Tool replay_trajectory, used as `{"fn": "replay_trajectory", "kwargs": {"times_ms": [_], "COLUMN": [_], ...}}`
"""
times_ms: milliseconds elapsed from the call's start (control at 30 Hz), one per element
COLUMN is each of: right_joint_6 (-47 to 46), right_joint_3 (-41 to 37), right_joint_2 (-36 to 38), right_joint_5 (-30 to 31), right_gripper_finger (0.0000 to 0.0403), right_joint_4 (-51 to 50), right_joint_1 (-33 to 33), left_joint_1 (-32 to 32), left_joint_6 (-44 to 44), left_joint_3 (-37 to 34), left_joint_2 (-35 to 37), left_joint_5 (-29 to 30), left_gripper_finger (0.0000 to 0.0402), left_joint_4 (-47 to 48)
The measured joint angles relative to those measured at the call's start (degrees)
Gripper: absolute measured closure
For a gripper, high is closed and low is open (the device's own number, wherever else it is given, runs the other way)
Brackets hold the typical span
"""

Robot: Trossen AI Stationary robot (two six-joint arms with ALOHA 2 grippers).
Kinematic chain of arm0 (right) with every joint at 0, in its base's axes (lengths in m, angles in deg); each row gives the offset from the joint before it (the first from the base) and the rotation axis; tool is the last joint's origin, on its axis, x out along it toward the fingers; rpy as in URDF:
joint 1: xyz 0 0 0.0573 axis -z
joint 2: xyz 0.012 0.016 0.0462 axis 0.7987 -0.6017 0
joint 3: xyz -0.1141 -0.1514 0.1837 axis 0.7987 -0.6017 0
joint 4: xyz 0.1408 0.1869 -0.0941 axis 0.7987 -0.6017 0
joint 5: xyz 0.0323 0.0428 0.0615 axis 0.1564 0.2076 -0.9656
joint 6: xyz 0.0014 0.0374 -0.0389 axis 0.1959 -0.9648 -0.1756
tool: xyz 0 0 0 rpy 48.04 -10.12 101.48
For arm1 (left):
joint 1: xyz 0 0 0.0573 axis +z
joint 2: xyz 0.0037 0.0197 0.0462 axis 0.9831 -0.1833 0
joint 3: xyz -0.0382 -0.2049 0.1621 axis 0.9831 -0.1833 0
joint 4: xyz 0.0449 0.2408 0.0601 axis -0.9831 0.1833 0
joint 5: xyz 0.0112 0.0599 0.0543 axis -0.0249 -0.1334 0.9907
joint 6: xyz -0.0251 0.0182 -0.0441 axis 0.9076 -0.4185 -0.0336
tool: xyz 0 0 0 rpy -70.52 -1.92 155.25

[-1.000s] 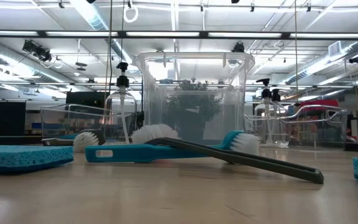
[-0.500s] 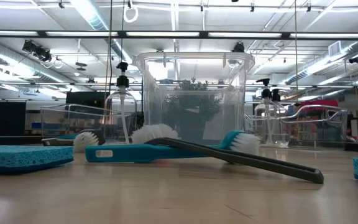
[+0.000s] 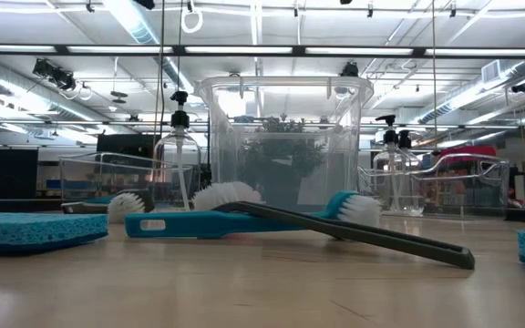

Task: Pick & Place Kitchen Sink Supplies
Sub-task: Put the black soap dispenser into the right transparent bin

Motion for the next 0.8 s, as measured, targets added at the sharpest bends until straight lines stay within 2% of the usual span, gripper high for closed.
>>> {"fn": "replay_trajectory", "kwargs": {"times_ms": [300, 633, 800], "right_joint_6": [-0.69, -2.78, -4.26], "right_joint_3": [0.0, 0.0, 0.0], "right_joint_2": [0.0, 0.0, 0.0], "right_joint_5": [0.0, 0.01, 0.01], "right_gripper_finger": [0.0218, 0.0218, 0.0218], "right_joint_4": [0.0, -0.82, -1.38], "right_joint_1": [0.0, 0.0, 0.0], "left_joint_1": [6.04, 13.46, 15.45], "left_joint_6": [-4.79, -9.44, -11.98], "left_joint_3": [0.0, 0.07, 0.01], "left_joint_2": [-0.11, -1.92, -3.61], "left_joint_5": [-2.73, -10.15, -10.54], "left_gripper_finger": [0.0209, 0.0207, 0.0182], "left_joint_4": [-1.3, -2.31, -2.6]}}
